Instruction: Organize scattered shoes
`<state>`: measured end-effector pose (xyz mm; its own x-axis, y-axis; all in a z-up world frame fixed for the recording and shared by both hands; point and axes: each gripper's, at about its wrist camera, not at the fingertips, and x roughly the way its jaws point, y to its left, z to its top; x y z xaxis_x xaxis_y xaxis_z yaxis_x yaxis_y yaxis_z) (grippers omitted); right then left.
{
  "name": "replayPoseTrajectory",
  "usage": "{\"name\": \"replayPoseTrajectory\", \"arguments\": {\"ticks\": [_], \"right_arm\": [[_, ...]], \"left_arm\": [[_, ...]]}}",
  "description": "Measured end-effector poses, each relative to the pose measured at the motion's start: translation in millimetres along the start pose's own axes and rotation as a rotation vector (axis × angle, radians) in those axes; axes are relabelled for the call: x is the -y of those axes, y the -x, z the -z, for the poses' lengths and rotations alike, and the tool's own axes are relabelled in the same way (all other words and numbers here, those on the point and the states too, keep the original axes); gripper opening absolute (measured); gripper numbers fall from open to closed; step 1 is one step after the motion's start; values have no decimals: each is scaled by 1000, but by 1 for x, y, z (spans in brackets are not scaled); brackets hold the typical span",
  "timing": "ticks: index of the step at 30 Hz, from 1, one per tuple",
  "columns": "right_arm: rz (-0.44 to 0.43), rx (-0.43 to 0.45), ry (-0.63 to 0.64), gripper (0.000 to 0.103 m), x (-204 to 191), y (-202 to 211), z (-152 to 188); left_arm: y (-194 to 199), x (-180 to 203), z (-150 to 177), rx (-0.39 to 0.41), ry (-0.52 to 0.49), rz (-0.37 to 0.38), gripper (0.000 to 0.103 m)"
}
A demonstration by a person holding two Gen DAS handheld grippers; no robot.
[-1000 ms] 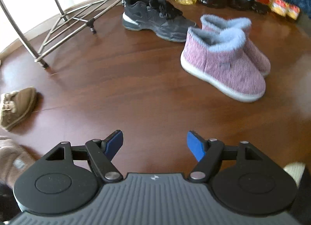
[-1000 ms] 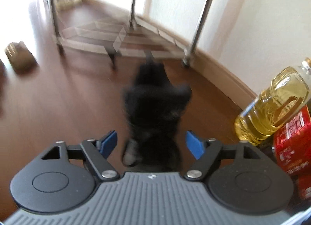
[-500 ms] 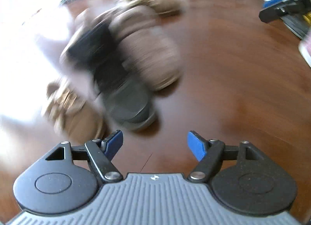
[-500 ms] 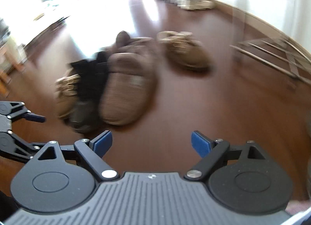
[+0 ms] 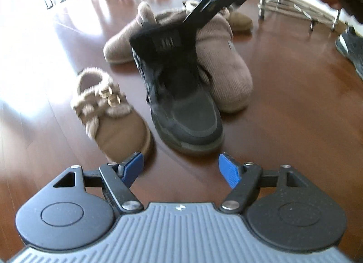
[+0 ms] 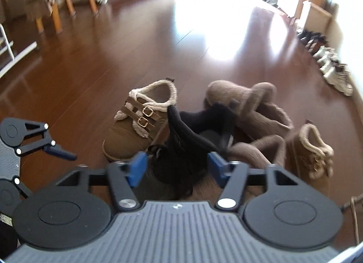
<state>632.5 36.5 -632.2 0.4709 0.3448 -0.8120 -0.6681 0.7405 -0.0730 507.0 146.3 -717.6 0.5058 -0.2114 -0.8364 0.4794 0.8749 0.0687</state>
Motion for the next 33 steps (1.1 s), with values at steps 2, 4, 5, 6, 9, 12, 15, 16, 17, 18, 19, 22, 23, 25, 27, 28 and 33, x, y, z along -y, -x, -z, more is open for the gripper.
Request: {"name": "replayPoseTrajectory", "arguments": {"ticks": [2, 4, 5, 6, 9, 12, 15, 16, 17, 18, 19, 22, 23, 25, 27, 28, 33], "right_arm": [[-2, -15, 42, 53, -1, -11, -10], [-7, -53, 133, 53, -5, -26, -21], [-14, -66, 160, 53, -5, -30, -23], [-12, -81, 179, 53, -6, -34, -24], [-17, -146, 280, 52, -9, -58, -30], [-23, -194, 341, 42, -10, -75, -26], [-45, -226, 413, 13, -15, -84, -20], [-53, -223, 425, 12, -16, -83, -18], [-70, -214, 448, 12, -20, -79, -14], [-88, -206, 467, 12, -24, -73, -10], [-112, -198, 474, 12, -26, -65, -6], [-183, -186, 496, 11, -33, -41, 6], [-194, -190, 508, 11, -35, -37, 10], [-230, -205, 545, 11, -48, -17, 28], [-260, -214, 556, 11, -58, 1, 43], [-279, -221, 562, 11, -65, 12, 53], [-326, -276, 567, 11, -84, 52, 92]], "left_arm": [[-4, -7, -7, 7, 15, 18, 75], [-8, -12, -10, 9, 32, 30, 75], [-9, -14, -11, 9, 43, 35, 75], [-11, -18, -11, 9, 62, 43, 75], [-16, -24, -10, 3, 98, 58, 75], [-17, -26, -5, -5, 110, 64, 75], [-19, -29, 2, -18, 107, 57, 75], [-18, -30, 4, -21, 105, 54, 75], [-17, -30, 6, -24, 102, 51, 75], [-15, -31, 8, -25, 101, 50, 75], [-14, -31, 10, -25, 99, 49, 75], [-5, -30, 18, -29, 80, 45, 75], [-1, -29, 22, -30, 69, 46, 75], [6, -24, 29, -34, 49, 55, 75], [13, -19, 35, -37, 27, 66, 75], [17, -16, 37, -35, 13, 75, 75], [26, 7, 51, -33, -87, 117, 75]]}}
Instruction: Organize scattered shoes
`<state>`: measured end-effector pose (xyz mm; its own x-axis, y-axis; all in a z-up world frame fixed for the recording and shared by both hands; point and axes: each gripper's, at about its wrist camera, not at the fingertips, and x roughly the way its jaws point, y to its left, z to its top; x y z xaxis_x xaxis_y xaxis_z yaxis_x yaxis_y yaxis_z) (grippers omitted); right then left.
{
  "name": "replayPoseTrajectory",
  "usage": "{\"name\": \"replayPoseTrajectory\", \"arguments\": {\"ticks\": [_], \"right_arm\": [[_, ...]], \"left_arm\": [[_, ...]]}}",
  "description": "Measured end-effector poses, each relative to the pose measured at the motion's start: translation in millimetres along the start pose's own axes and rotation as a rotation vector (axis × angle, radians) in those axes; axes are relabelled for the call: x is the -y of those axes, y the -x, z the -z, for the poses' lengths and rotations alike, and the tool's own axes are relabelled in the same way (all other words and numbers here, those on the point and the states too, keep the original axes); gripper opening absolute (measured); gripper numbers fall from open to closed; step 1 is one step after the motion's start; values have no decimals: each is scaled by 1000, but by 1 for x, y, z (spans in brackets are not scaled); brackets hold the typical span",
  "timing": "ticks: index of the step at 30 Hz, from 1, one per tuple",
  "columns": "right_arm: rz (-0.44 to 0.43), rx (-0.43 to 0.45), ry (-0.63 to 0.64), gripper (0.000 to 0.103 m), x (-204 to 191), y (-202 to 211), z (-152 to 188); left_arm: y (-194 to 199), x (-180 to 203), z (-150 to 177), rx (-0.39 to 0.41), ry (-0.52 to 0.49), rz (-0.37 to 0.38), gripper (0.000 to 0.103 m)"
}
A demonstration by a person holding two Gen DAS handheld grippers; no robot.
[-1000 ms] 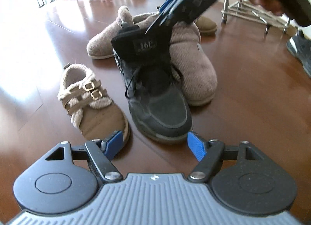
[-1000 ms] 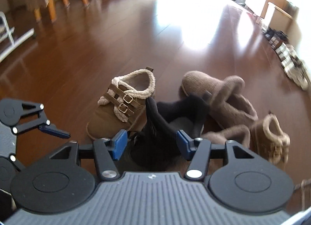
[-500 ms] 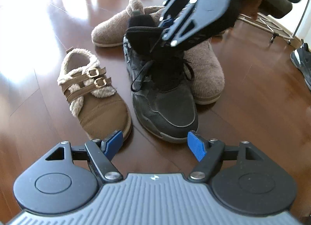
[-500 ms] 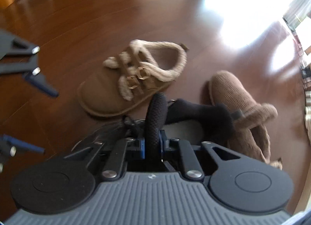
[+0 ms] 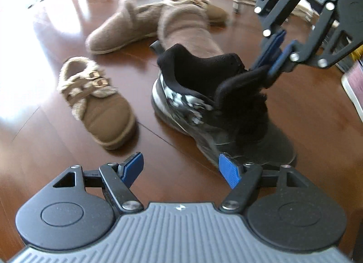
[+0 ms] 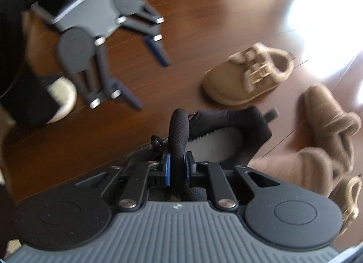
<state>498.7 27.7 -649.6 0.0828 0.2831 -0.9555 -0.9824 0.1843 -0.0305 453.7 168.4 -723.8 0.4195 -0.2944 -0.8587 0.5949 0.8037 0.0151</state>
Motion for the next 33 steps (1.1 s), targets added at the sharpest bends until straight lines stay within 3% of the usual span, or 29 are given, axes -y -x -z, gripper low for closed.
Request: {"name": "replayPoseTrajectory", "arguments": {"ticks": [4, 6, 7, 8, 9, 10, 18, 21, 24, 29, 33], "right_arm": [[134, 46, -135, 17, -33, 9, 21], [208, 88, -218, 37, -47, 14, 31], [243, 132, -285, 60, -53, 17, 36], [282, 191, -374, 71, -60, 20, 45], [325, 272, -497, 75, -74, 23, 59], [349, 294, -548, 81, -82, 20, 67], [354, 306, -910, 83, -102, -43, 116], [372, 281, -934, 83, -106, -66, 119], [397, 268, -940, 90, -112, -85, 121], [395, 262, -930, 96, -123, -105, 120], [412, 256, -928, 92, -129, -104, 120]], "left_arm": [[-3, 22, 7, -10, -92, 22, 75], [-6, 26, 9, -19, -102, 10, 75], [-9, 26, 10, -24, -98, 4, 75], [-11, 26, 11, -30, -91, 2, 75], [-14, 24, 11, -39, -76, 3, 75], [-16, 23, 12, -43, -61, 8, 75], [-29, 34, 7, -39, -90, 32, 74], [-27, 33, 4, -30, -88, 65, 74], [-26, 27, 3, -38, -46, 89, 74], [-36, 20, 6, -71, -24, 42, 74], [-43, 22, 8, -94, -28, 43, 74]]}}
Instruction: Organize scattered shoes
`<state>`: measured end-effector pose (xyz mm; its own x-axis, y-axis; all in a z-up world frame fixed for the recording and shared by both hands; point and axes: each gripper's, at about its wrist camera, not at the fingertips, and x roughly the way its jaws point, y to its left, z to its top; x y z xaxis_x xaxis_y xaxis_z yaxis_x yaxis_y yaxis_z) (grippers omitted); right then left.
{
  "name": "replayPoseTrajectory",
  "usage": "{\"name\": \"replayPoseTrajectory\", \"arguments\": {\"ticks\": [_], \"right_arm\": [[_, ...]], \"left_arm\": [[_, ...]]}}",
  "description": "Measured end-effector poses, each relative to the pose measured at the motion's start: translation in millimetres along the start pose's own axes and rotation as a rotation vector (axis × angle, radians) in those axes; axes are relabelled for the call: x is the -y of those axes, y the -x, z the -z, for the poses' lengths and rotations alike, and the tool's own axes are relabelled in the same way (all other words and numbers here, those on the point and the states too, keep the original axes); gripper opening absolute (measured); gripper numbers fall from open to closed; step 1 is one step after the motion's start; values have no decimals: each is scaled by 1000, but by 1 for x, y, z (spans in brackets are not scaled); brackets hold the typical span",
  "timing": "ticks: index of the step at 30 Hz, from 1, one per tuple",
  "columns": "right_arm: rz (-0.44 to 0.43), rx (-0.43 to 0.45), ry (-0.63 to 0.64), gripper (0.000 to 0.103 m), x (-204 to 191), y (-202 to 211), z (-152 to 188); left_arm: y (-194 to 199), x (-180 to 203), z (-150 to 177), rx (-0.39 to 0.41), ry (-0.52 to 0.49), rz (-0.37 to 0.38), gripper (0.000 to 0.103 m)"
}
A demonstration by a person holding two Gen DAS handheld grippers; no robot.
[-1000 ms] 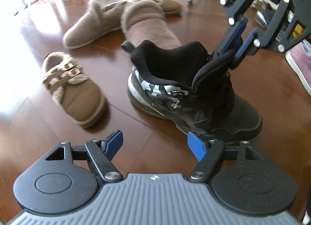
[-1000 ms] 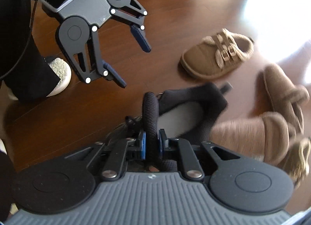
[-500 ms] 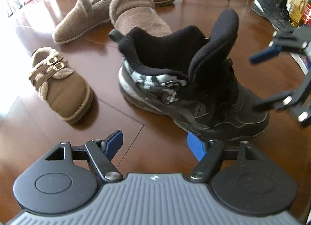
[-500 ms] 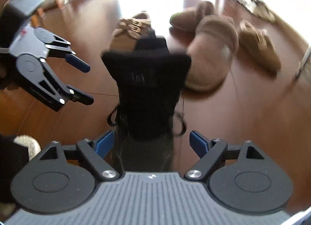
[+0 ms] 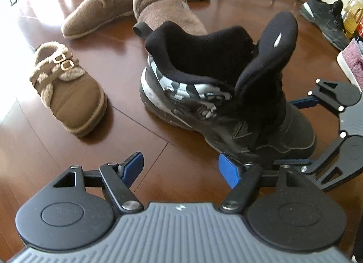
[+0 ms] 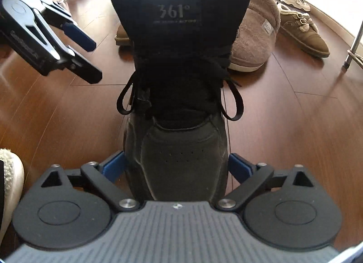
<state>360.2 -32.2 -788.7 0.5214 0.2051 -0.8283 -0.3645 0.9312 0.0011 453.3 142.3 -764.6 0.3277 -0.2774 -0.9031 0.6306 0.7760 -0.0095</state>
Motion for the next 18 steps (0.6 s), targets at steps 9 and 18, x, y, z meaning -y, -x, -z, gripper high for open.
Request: {"name": "replayPoseTrajectory", "arguments": {"ticks": [9, 18], "right_arm": [[57, -102, -90, 92, 25, 28, 25], [135, -165, -168, 91, 52, 78, 75]], "left_arm": [[-15, 30, -16, 21, -170, 75, 73], [-42, 114, -44, 63, -623, 214, 58]]}}
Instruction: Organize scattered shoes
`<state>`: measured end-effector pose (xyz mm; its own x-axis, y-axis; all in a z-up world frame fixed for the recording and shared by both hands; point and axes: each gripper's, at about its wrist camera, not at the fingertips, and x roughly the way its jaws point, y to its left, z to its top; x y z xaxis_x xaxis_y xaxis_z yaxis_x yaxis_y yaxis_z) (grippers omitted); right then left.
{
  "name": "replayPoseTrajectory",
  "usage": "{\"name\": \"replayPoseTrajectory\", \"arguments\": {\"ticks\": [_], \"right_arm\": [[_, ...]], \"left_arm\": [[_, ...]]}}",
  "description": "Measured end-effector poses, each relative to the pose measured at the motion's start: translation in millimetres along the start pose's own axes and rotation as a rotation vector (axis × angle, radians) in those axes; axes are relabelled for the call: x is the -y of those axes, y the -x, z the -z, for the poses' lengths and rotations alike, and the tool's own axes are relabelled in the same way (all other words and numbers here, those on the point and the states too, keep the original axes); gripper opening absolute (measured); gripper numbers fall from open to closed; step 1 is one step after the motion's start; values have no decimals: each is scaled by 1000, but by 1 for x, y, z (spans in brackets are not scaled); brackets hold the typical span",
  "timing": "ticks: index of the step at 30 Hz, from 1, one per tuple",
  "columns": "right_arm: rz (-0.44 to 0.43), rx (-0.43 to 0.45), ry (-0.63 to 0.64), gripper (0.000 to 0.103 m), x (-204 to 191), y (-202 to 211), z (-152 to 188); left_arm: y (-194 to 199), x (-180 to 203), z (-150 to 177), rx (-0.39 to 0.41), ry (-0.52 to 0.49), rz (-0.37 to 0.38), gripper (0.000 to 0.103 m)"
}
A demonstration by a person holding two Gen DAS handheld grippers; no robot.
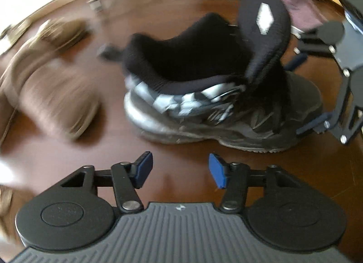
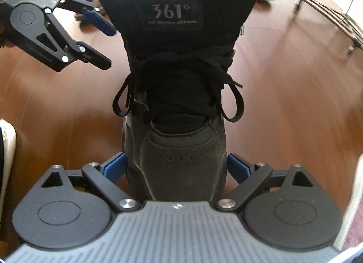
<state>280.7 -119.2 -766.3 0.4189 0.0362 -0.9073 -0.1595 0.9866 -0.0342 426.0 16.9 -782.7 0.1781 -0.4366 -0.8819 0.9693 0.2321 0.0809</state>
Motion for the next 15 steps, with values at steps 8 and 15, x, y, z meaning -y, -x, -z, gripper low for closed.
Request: {"name": "replayPoseTrajectory", "arguments": {"ticks": [8, 15], "right_arm": [[25, 101, -89, 81, 6, 14, 18], [99, 135, -200, 81, 39, 9, 14]], "left_arm": [[-25, 10, -24, -47, -61, 14, 58], [-55, 4, -77, -28, -176, -35, 58]]}}
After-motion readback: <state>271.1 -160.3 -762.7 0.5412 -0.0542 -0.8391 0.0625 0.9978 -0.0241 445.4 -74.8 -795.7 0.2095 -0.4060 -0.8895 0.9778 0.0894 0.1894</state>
